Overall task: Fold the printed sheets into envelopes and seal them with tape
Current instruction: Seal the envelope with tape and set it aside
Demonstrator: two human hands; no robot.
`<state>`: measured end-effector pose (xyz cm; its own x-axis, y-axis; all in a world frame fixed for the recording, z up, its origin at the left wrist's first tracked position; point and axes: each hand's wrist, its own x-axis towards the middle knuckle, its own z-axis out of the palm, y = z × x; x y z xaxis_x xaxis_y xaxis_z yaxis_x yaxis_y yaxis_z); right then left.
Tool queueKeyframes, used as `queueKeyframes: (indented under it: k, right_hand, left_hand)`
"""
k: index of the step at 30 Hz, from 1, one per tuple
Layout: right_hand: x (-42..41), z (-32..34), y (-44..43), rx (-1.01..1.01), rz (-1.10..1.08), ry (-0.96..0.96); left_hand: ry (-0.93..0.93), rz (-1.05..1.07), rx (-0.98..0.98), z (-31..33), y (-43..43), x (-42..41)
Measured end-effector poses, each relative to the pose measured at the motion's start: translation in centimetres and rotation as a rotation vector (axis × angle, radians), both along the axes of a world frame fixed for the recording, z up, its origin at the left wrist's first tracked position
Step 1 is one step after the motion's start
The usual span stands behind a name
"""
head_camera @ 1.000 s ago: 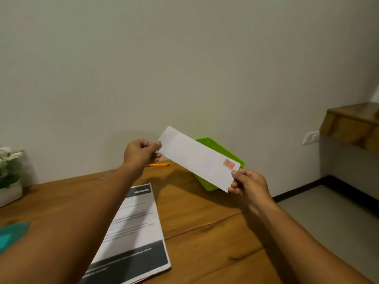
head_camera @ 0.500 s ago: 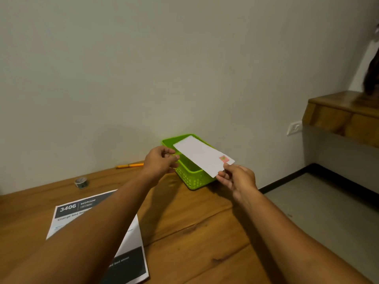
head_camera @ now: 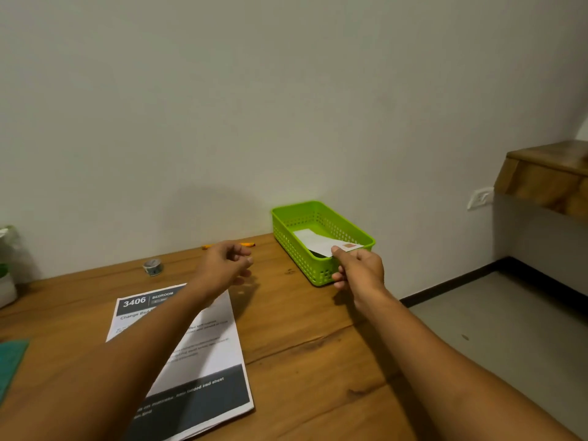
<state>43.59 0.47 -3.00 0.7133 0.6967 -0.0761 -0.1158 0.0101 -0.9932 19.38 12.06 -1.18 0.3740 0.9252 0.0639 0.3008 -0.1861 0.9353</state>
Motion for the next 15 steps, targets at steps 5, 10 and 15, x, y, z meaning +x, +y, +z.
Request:
queueKeyframes:
  k: [5, 10, 15]
  right_hand:
    - [-4.5, 0.2, 0.3, 0.026, 0.141, -0.107]
    - [-11.3, -0.2, 2.1, 0.032, 0.346, -0.239]
    - [-18.5, -0.7, 3.3, 0.016, 0.699, -0.491]
  left_hand:
    - [0.175, 0.117, 0.177, -1.8, -0.3, -6.7]
    - [0.504, 0.144, 0.377, -3.2, -1.2, -13.9]
    - [0.935, 0.050, 0.344, -4.8, -1.8, -18.4]
